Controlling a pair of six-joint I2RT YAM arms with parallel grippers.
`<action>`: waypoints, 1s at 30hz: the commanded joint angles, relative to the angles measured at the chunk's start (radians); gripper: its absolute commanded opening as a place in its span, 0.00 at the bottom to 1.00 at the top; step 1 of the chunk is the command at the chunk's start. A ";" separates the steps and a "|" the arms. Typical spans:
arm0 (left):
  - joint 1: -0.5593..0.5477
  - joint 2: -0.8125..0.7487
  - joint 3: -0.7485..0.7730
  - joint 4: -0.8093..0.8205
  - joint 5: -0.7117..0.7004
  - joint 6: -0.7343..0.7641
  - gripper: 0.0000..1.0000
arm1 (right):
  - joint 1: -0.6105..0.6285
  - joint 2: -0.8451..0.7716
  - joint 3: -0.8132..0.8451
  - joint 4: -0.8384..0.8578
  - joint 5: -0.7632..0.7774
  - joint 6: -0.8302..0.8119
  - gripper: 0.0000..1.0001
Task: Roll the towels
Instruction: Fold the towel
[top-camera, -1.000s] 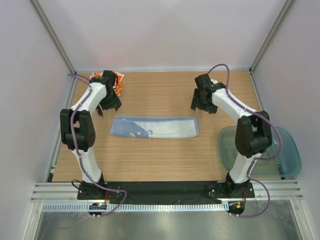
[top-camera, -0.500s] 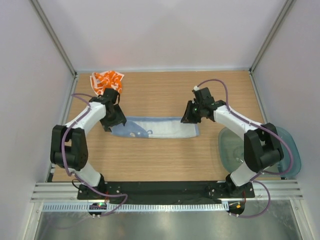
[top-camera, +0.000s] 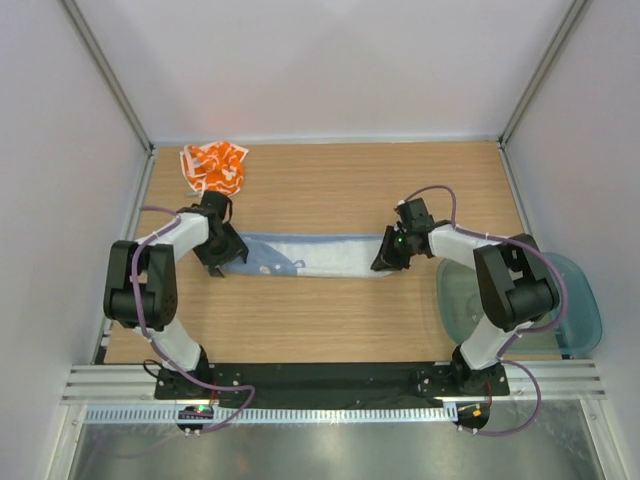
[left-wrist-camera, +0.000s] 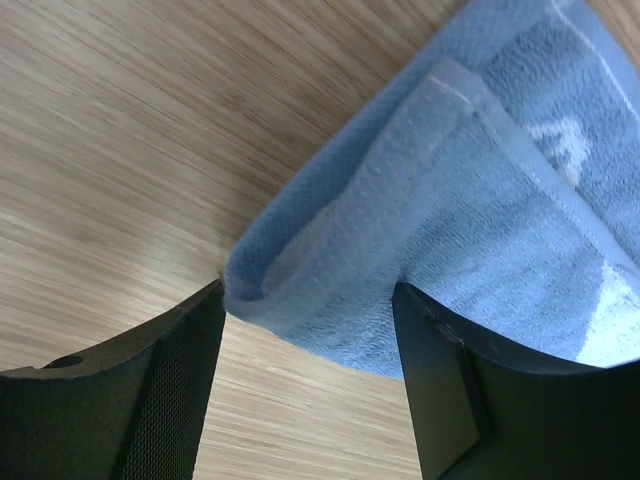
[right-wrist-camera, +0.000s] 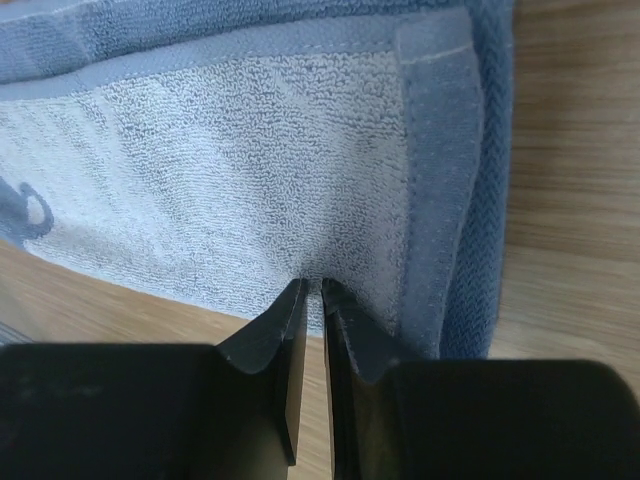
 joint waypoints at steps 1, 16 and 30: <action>0.048 0.031 -0.042 0.045 -0.036 -0.005 0.69 | -0.030 0.032 -0.040 0.059 0.007 -0.019 0.20; 0.064 -0.027 0.001 -0.023 -0.140 0.003 0.70 | -0.099 0.014 -0.042 0.005 0.018 -0.070 0.25; -0.088 -0.251 0.004 0.104 0.004 0.004 0.57 | -0.062 -0.045 0.044 -0.084 0.060 -0.085 0.29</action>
